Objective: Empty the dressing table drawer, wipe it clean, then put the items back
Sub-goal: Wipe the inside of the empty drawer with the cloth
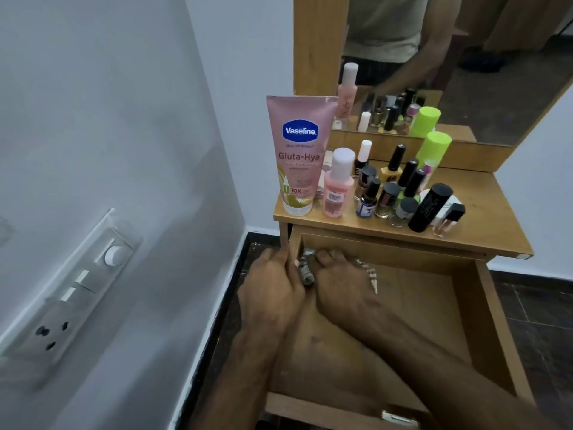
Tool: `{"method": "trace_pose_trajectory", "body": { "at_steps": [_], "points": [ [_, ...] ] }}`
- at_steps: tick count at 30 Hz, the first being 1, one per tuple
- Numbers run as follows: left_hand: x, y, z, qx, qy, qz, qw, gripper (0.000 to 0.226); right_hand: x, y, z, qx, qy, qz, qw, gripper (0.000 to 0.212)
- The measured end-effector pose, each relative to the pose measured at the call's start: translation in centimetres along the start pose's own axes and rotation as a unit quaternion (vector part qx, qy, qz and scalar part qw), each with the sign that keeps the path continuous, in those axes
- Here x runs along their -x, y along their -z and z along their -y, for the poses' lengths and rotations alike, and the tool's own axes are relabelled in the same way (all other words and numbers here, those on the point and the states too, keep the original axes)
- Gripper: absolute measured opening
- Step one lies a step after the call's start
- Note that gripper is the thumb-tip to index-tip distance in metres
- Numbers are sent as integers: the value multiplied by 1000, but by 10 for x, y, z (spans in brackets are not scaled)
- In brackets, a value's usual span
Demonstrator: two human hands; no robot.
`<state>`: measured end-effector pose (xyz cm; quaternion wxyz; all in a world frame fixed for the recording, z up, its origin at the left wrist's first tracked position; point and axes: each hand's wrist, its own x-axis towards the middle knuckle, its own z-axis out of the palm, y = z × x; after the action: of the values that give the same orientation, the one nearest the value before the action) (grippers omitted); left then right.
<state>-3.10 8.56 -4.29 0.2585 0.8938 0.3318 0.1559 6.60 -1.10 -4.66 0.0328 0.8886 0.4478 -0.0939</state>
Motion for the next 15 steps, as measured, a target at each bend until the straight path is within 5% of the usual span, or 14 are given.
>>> {"method": "trace_pose_trajectory", "body": {
  "at_steps": [9, 15],
  "points": [
    [3, 7, -3, 10, 20, 8, 1000, 36, 39, -10, -5, -35, 125, 36, 991, 62],
    [1, 7, 1, 27, 28, 18, 999, 35, -6, -1, -14, -50, 43, -8, 998, 60]
  ]
}}
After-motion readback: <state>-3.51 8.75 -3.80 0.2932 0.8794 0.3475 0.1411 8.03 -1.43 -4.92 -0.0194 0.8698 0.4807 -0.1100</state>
